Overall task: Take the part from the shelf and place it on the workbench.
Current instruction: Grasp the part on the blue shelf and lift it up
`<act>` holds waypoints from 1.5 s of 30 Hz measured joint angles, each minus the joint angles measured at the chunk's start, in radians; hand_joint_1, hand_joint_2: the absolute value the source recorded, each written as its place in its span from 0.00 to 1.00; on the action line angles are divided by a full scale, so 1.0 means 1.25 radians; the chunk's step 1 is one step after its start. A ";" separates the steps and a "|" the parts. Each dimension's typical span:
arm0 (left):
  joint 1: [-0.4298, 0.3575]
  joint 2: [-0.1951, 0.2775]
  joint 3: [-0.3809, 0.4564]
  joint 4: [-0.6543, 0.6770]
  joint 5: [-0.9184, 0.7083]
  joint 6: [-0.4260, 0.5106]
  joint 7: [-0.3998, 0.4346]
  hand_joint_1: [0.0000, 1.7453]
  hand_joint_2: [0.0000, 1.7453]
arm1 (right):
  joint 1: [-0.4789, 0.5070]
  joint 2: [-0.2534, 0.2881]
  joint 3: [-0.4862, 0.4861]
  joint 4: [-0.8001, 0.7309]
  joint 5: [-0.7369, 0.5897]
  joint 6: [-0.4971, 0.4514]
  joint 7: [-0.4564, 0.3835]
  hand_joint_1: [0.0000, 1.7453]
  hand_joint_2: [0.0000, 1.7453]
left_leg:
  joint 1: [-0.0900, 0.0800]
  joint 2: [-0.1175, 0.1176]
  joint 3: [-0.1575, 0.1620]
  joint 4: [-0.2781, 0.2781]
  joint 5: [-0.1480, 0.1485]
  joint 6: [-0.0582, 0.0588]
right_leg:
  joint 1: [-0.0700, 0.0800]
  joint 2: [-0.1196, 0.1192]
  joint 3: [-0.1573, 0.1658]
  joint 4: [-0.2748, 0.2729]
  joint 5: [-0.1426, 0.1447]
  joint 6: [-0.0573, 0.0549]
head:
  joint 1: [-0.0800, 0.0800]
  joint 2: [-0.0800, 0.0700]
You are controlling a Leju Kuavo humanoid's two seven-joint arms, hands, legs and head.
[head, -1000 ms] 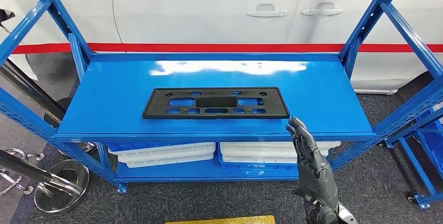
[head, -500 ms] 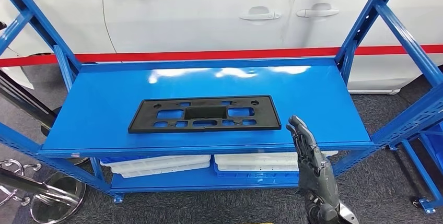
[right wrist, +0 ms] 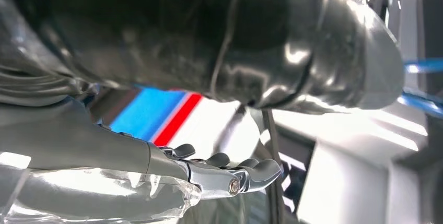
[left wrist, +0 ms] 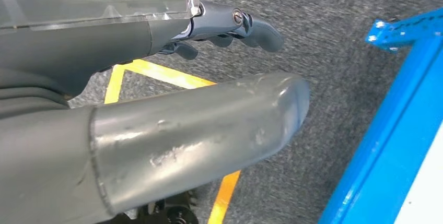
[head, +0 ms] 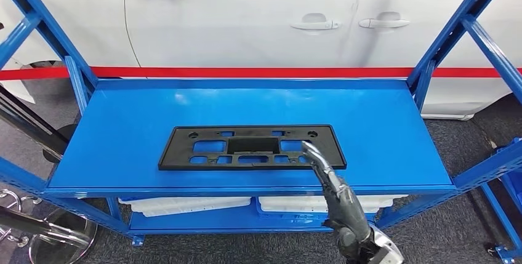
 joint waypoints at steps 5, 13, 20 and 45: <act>-0.011 0.000 -0.002 0.000 -0.016 -0.004 0.007 0.00 0.00 | -0.087 0.007 0.085 0.103 0.009 0.022 0.035 0.00 0.00 | -0.002 0.001 0.005 -0.005 -0.012 -0.023 | 0.007 0.001 0.028 -0.091 0.021 -0.019 | 0.000 0.000; -0.011 0.001 -0.003 0.001 -0.033 -0.005 0.012 0.00 0.00 | -0.166 0.024 0.151 0.188 0.038 0.004 0.066 0.00 1.00 | 0.000 0.001 -0.124 0.215 -0.075 -0.038 | 0.006 0.000 0.049 -0.098 0.007 -0.041 | -0.001 0.000; -0.018 0.002 -0.009 0.001 -0.051 -0.004 0.018 0.00 0.00 | -0.249 0.049 0.231 0.280 0.214 -0.104 0.103 0.00 1.00 | -0.006 -0.001 -0.053 0.017 0.028 -0.017 | 0.011 0.003 0.060 -0.093 -0.009 -0.022 | 0.000 0.000; -0.012 -0.003 -0.095 0.003 -0.147 0.042 0.247 0.00 0.00 | -0.340 0.107 0.381 0.547 0.817 -0.471 0.322 0.00 1.00 | 0.002 -0.001 -0.119 0.159 -0.020 -0.045 | 0.007 -0.001 0.055 -0.105 0.007 -0.042 | 0.000 0.000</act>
